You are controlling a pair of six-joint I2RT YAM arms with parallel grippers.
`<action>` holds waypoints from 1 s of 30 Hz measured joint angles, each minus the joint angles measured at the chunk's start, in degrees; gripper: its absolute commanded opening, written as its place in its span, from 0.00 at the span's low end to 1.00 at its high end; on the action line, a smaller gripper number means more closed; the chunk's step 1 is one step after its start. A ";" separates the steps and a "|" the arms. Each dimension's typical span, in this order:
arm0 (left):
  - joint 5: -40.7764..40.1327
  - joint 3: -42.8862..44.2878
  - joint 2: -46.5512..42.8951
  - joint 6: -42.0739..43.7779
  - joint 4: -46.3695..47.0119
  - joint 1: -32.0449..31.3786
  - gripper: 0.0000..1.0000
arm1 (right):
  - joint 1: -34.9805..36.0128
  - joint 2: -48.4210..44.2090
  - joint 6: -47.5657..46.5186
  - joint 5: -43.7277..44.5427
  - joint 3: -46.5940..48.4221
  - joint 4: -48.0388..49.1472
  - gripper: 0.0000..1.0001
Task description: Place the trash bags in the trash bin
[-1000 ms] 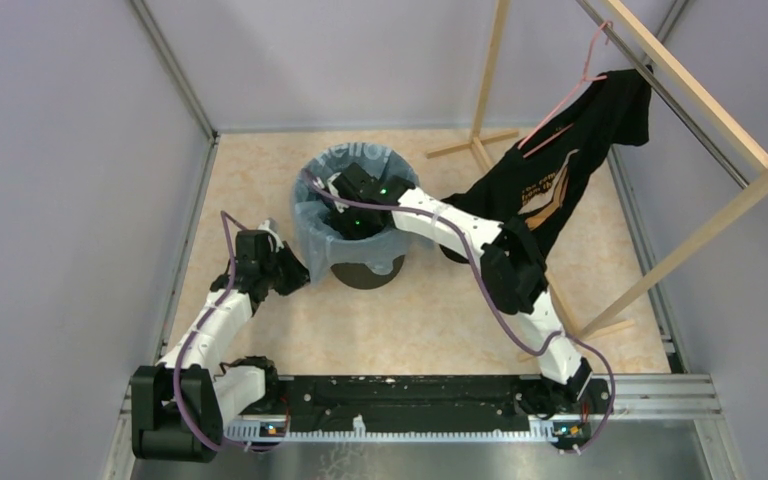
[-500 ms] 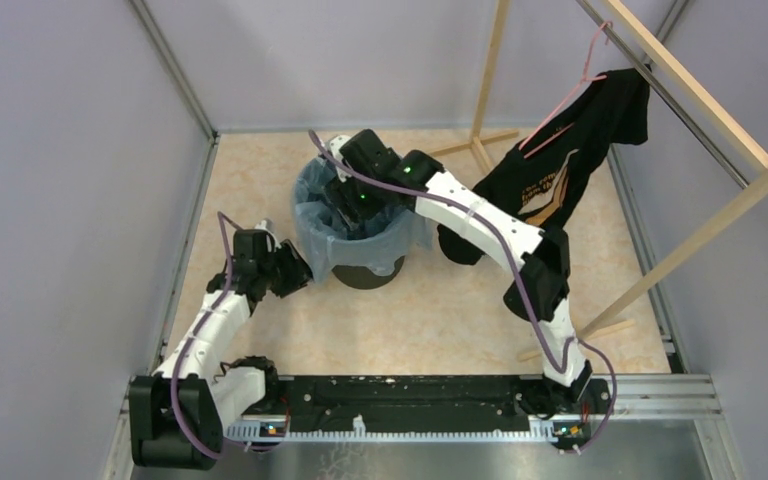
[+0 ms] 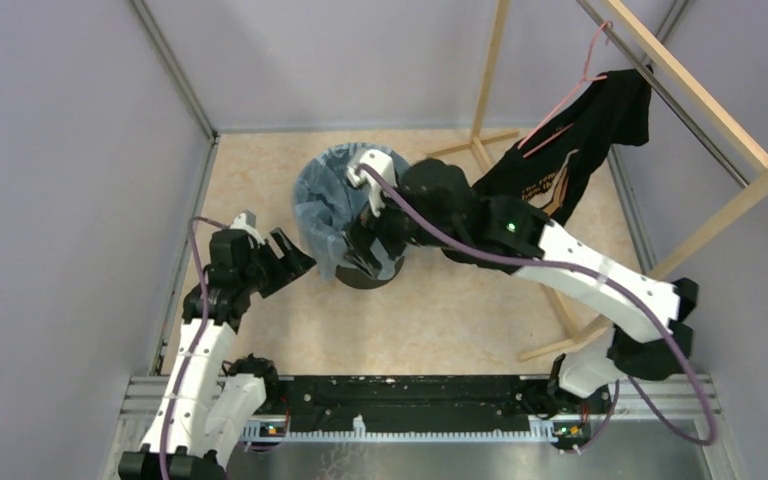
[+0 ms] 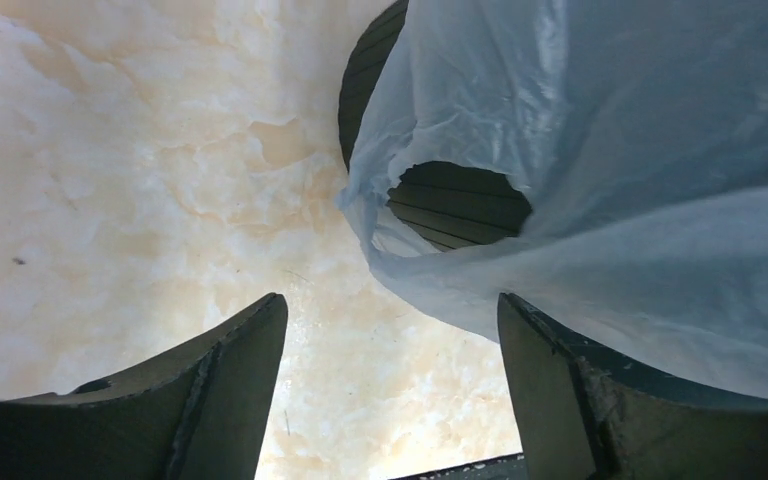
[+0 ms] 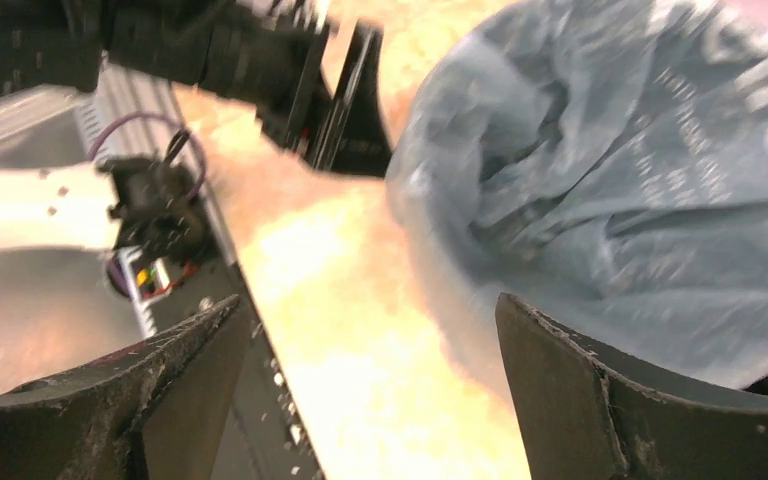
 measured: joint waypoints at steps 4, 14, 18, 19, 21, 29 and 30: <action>-4.17 4.76 -3.76 0.50 -5.79 0.00 0.99 | 3.23 -11.08 2.95 -0.74 -15.04 5.27 0.96; -15.37 10.45 -20.81 0.79 -9.29 0.00 0.99 | 5.88 -24.68 16.98 -1.70 -48.46 22.45 0.99; -17.40 10.21 -24.37 1.42 -9.38 0.00 0.99 | 6.49 -22.86 21.09 2.51 -54.62 27.76 0.99; -17.55 10.14 -24.92 1.86 -9.31 0.00 0.99 | 6.75 -22.10 21.97 4.24 -55.89 29.94 0.99; -17.70 9.70 -25.77 3.13 -8.94 0.00 0.99 | 7.87 -20.81 22.93 8.83 -59.74 36.50 0.99; -19.71 7.43 -28.46 5.84 -8.15 -0.61 0.99 | 10.25 -7.52 28.48 28.68 -67.25 55.69 0.99; -20.13 7.37 -28.81 5.86 -8.15 -0.76 0.99 | 10.25 -4.90 30.10 31.67 -66.60 56.30 0.99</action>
